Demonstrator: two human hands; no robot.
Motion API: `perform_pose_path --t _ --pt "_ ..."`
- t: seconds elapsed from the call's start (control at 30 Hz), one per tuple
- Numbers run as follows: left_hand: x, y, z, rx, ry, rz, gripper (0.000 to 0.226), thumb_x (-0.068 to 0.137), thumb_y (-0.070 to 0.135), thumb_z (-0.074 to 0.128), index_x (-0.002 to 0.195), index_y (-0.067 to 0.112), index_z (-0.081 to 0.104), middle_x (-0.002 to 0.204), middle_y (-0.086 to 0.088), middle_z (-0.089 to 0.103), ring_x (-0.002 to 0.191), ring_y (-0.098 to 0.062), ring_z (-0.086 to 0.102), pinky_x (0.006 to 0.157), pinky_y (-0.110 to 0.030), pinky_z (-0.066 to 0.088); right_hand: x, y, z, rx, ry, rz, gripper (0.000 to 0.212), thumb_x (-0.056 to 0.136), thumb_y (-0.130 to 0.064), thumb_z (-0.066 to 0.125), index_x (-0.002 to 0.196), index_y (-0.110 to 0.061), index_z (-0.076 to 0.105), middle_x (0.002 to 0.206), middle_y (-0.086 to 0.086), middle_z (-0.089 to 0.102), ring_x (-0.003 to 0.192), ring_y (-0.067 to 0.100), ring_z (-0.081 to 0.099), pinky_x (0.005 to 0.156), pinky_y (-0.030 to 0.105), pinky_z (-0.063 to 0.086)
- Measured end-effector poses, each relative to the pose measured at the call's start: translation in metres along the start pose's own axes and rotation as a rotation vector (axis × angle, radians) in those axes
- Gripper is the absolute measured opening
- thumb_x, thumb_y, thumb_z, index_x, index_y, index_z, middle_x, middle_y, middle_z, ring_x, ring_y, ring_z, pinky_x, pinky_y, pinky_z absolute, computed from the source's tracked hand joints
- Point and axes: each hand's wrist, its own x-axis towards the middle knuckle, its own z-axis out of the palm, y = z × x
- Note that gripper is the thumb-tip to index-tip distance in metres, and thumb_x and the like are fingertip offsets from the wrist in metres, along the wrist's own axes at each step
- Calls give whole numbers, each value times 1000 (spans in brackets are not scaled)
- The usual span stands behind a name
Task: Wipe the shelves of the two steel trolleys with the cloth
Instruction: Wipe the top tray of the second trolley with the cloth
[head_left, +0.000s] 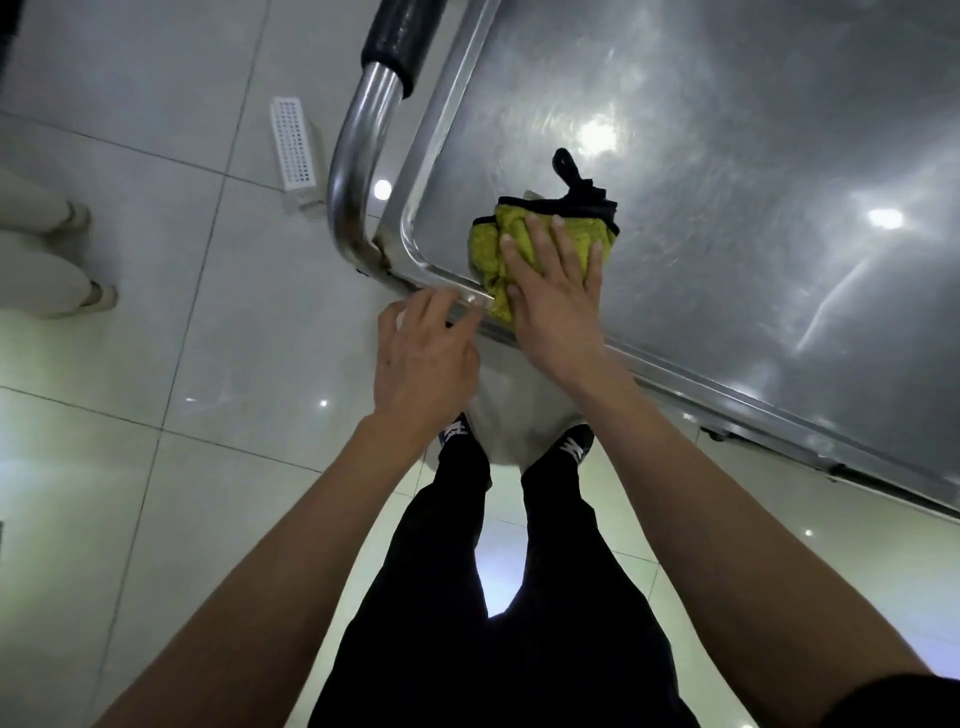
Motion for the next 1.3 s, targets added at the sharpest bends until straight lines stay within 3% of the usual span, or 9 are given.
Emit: perform_pose_path --t 0.2,0.43,0.63,0.8,1.0,1.2,1.3 --pt "10 -32 -12 35 -18 -4 39 83 15 56 120 18 70 120 -4 61 118 -28 53 99 -49 38 27 -27 0 97 -26 -81 50 103 -28 47 153 -29 41 166 -1 21 155 22 7 121 44 -11" --pt "9 -42 -17 41 -62 -30 41 84 15 54 122 18 66 123 -3 59 120 -27 52 96 -45 38 41 -27 2 78 -17 -206 46 101 -33 49 147 -29 50 162 1 32 153 24 18 121 47 0" --pt "13 -35 -9 -17 38 -106 30 85 15 51 105 14 73 114 -5 63 112 -29 57 87 -46 45 78 -16 -5 47 -84 -529 45 101 -33 48 146 -27 52 160 0 36 152 25 22 122 52 7" --pt "13 -13 2 -42 82 -271 34 86 19 45 104 15 74 117 -7 64 117 -28 57 86 -44 45 113 -11 -11 19 -173 -834 48 101 -36 41 147 -25 50 159 2 38 152 27 23 122 57 9" --pt "17 5 8 -50 132 -414 40 81 16 39 103 14 73 115 -8 65 113 -29 60 84 -42 46 155 -25 -7 -71 -236 -1152 49 99 -26 51 149 -26 48 162 0 33 153 26 20 121 59 11" --pt "18 10 11 -64 191 -464 39 80 14 41 100 14 74 113 -7 66 116 -29 61 80 -39 47 165 -45 1 -121 -211 -1180 48 102 -31 34 149 -31 47 164 -4 27 155 21 13 122 57 10" --pt "18 13 9 -42 182 -480 39 82 15 39 100 14 74 114 -8 67 116 -28 62 81 -40 48 167 -42 0 -112 -227 -1193 47 104 -31 36 150 -31 45 164 -4 27 155 21 13 122 57 10"
